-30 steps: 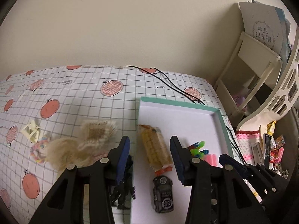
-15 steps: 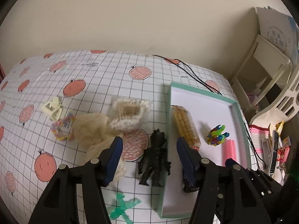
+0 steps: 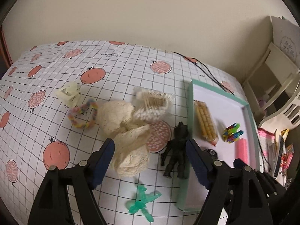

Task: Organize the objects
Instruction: 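Withdraw both tools from the tray back toward the remaining pile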

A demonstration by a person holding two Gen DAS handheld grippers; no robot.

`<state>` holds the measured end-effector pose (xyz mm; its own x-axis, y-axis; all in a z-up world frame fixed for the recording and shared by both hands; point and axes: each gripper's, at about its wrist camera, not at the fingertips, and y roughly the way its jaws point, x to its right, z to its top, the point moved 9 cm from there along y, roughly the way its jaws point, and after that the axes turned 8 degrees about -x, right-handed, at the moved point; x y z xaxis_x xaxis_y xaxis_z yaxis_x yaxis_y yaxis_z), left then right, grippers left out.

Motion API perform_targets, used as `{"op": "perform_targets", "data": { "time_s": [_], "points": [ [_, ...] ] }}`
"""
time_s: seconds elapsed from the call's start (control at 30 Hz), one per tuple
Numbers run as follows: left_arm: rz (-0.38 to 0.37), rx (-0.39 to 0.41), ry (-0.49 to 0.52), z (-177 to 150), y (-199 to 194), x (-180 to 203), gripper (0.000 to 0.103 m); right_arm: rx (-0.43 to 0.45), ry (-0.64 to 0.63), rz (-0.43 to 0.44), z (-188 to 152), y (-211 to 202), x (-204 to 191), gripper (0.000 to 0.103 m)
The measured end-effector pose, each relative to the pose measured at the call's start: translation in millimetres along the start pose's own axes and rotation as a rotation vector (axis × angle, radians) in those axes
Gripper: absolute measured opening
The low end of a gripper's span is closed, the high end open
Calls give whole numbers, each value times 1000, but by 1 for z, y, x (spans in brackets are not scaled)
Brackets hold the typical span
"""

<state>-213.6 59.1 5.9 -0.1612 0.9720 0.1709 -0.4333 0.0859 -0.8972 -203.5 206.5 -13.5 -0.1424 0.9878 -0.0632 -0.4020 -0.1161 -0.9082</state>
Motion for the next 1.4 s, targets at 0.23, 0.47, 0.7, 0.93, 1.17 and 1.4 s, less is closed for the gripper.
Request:
{"op": "perform_targets", "data": {
  "time_s": [0.23, 0.47, 0.7, 0.93, 1.17, 1.4],
  "points": [
    [13, 16, -13, 0, -3, -7, 90, 5, 6, 3, -1, 1, -1, 59],
    [48, 28, -17, 2, -1, -22, 99, 10, 2, 1, 0, 1, -4, 69],
    [67, 39, -66, 7, -5, -43, 99, 18, -19, 14, 0, 0, -13, 84],
    [81, 24, -120, 8, -4, -68, 99, 21, -37, 27, 0, 1, -20, 100],
    [88, 17, -167, 7, -5, -90, 99, 34, -48, 45, 1, -1, -30, 103],
    [60, 29, -230, 10, -11, -109, 99, 42, -99, 109, 0, -7, -56, 103]
  ]
}}
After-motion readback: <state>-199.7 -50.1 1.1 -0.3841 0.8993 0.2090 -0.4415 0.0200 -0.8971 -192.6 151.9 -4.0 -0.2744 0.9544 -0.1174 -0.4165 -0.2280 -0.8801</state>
